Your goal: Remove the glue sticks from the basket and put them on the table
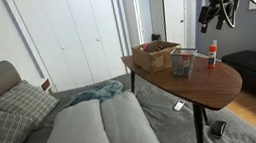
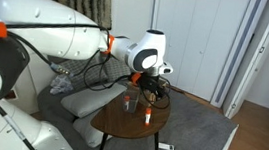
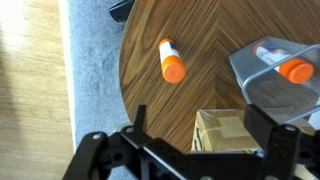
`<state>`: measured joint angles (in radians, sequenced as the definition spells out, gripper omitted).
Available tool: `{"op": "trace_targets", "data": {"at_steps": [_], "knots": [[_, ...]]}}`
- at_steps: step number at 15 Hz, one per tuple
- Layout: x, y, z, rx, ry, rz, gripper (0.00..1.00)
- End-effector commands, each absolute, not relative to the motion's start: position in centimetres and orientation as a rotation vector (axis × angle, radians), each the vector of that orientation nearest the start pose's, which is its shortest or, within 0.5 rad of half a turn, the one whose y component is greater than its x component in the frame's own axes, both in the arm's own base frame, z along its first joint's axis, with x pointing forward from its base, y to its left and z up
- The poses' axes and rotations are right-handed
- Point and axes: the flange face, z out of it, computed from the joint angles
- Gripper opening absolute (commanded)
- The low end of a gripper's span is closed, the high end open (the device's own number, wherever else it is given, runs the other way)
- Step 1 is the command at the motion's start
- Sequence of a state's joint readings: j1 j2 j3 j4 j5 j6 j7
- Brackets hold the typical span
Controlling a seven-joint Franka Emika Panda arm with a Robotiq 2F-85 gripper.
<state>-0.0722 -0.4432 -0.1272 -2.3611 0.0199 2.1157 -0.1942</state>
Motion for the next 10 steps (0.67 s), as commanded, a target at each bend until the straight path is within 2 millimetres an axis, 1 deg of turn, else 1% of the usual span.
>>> {"op": "trace_targets", "data": {"at_steps": [1,2,4,7,10], "knots": [[41.7,-5.7,53.9,-3.063,-0.059,-0.250,1.00],[41.6,-4.6,54.2,-3.059,-0.086,-0.217,1.00],[41.8,-2.2,53.9,-3.060,-0.138,-0.131,1.00],[42.6,0.9,52.7,-3.077,-0.192,-0.025,1.00],[43.6,2.7,50.8,-3.087,-0.222,0.074,1.00]]}}
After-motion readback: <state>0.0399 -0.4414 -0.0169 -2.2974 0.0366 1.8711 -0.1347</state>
